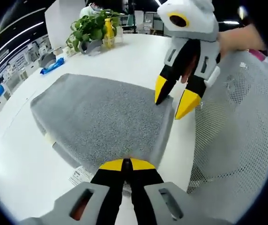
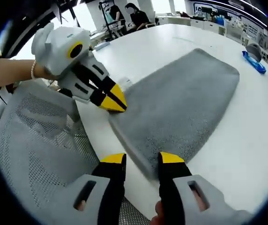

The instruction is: Fold the towel on the table until its edges align and the towel forms a compact rectangular stack.

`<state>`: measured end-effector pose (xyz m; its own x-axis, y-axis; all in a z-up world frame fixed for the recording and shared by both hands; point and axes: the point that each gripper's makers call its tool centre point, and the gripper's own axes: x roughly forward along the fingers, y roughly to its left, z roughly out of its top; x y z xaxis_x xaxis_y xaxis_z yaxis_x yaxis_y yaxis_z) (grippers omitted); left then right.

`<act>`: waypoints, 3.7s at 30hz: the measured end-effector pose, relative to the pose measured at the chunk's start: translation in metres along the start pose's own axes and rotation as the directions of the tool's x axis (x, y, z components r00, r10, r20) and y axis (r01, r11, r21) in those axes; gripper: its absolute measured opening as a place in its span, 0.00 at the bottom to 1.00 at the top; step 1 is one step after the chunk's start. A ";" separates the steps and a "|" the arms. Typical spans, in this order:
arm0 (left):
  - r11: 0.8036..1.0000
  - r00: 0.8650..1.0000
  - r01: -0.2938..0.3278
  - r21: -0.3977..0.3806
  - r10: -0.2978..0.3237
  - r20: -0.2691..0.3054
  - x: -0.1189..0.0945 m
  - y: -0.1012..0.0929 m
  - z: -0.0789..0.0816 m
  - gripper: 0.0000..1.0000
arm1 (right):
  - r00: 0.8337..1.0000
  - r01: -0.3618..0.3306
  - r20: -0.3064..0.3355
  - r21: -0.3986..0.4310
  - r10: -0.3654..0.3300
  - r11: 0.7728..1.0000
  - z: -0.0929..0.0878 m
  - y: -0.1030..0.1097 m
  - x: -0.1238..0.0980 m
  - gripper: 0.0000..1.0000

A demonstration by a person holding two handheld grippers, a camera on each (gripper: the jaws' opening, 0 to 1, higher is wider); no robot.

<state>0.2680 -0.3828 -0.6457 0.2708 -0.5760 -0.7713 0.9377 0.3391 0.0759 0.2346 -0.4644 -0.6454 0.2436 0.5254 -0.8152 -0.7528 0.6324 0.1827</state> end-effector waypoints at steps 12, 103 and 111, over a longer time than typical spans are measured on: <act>0.999 0.999 0.028 0.033 -0.028 -0.021 -0.007 -0.016 -0.014 0.22 | 0.997 0.072 -0.030 -0.119 -0.076 0.990 -0.005 -0.002 0.009 0.23; 0.980 0.977 -0.152 -0.129 0.169 0.131 -0.133 0.024 0.091 0.08 | 0.973 0.175 0.177 -0.139 -0.149 0.975 0.109 0.006 -0.127 0.04; 0.978 0.975 -0.168 -0.125 0.184 0.127 -0.120 0.048 0.098 0.08 | 0.972 0.191 0.165 -0.157 -0.165 0.969 0.120 -0.016 -0.118 0.04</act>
<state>0.3020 -0.3707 -0.4875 0.4637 -0.5936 -0.6577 0.8442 0.5214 0.1245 0.2910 -0.4680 -0.4856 0.4620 0.5002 -0.7323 -0.7790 0.6236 -0.0655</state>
